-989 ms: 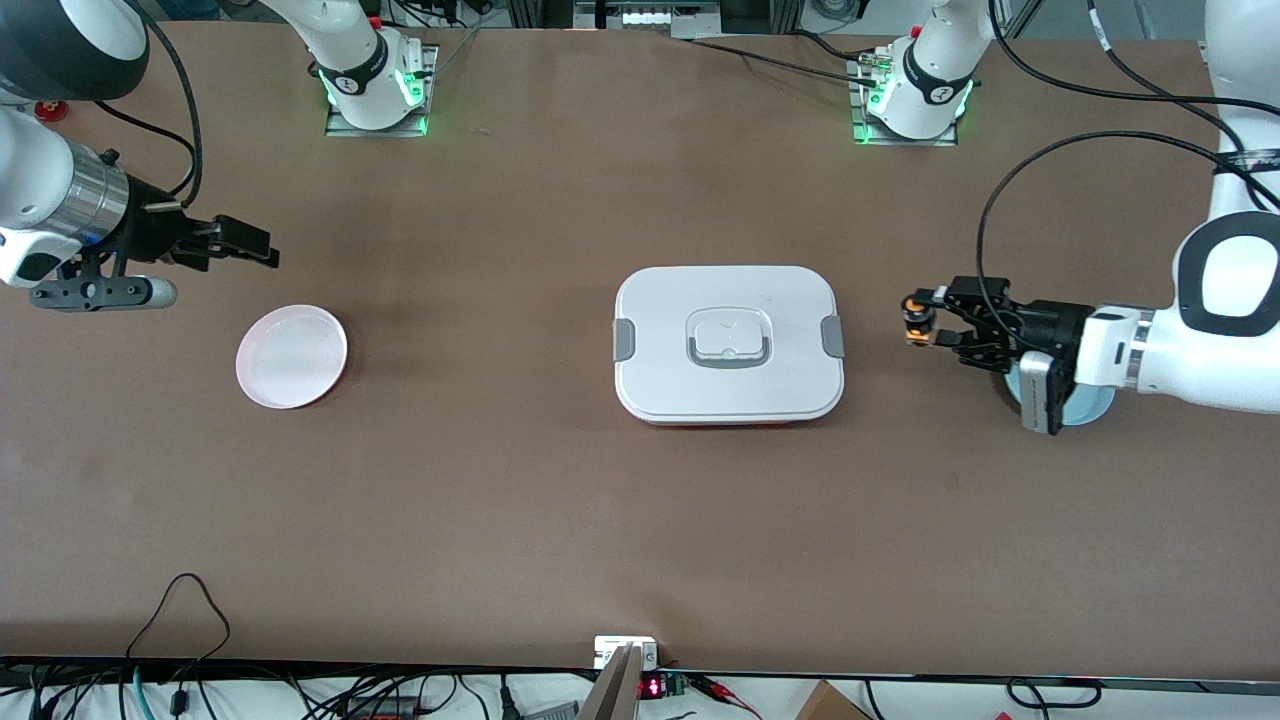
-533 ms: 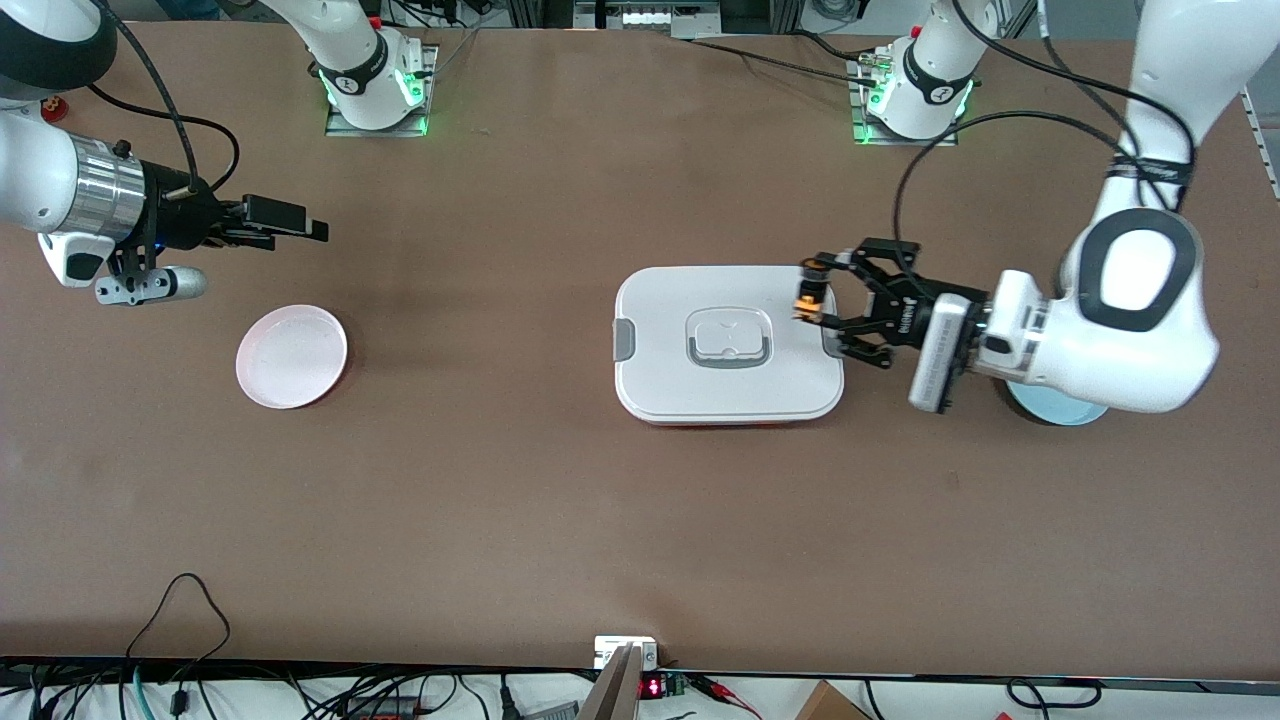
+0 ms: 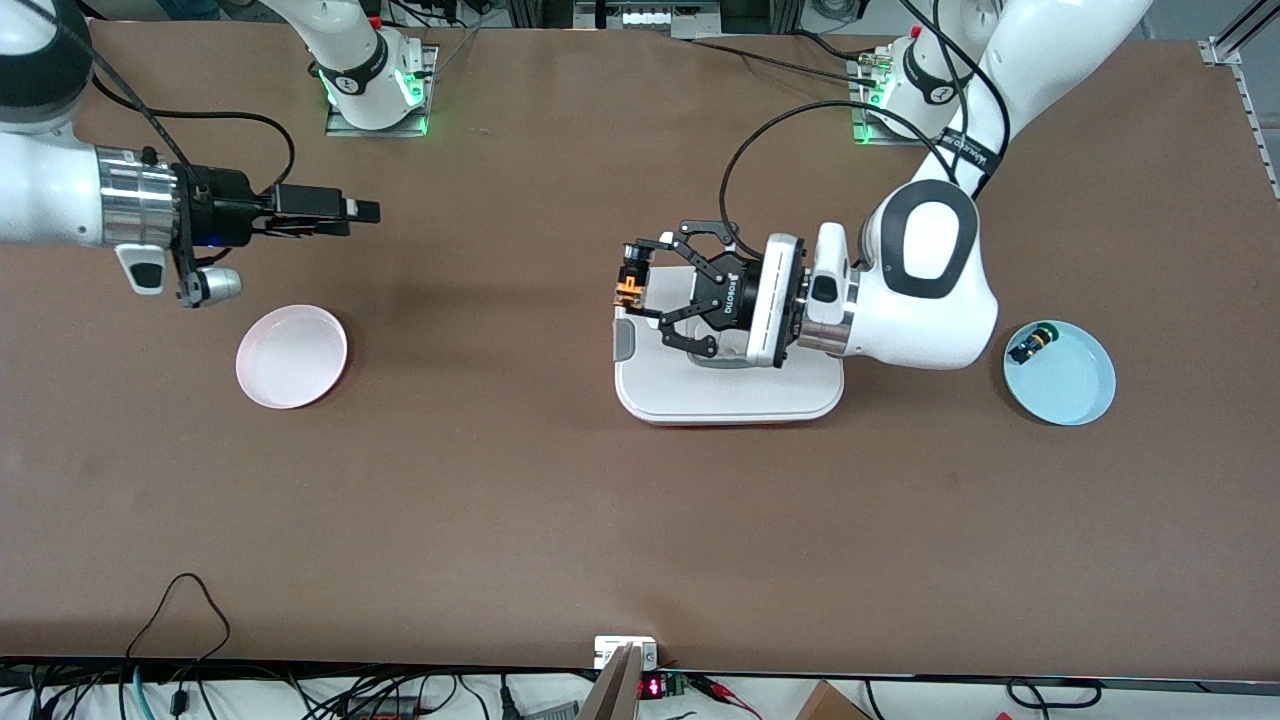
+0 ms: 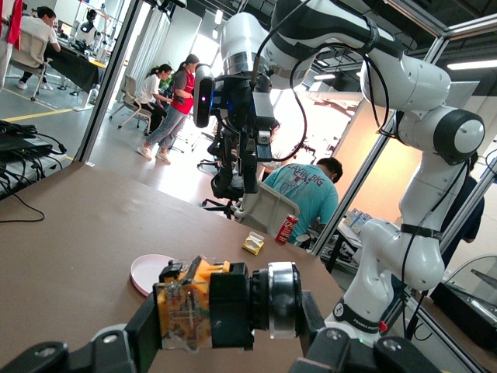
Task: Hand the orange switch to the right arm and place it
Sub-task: 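Carry the switch over the white box toward the right gripper, then close the right gripper on the switch held by the left gripper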
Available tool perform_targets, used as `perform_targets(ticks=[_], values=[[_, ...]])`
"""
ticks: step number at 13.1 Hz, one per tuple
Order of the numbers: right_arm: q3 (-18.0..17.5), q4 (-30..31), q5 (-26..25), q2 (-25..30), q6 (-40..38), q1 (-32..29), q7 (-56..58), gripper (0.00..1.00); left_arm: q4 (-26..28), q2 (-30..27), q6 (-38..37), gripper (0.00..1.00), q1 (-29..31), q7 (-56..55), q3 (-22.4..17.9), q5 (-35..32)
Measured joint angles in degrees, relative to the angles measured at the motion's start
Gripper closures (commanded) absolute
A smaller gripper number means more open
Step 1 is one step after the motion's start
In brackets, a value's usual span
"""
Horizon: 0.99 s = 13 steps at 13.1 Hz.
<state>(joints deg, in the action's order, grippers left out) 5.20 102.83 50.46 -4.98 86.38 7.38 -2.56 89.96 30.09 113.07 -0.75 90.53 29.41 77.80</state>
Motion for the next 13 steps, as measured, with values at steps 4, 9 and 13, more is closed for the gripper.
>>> perform_targets(ticks=[4,9,13], values=[[0.1,8.0,12.2,-0.8,0.1,-1.4,0.0,0.00,1.4,0.0,3.8,0.65,-1.8,8.2,0.0,6.2],[-0.2,11.2,23.9,-2.3,2.4,0.0,0.0,0.00,1.9,0.0,5.0,0.65,-3.1,10.0,-0.1,7.6],[-0.5,11.4,30.4,-4.0,4.6,3.3,-0.1,0.00,1.9,0.0,5.0,0.65,-3.1,10.0,-0.2,7.6]])
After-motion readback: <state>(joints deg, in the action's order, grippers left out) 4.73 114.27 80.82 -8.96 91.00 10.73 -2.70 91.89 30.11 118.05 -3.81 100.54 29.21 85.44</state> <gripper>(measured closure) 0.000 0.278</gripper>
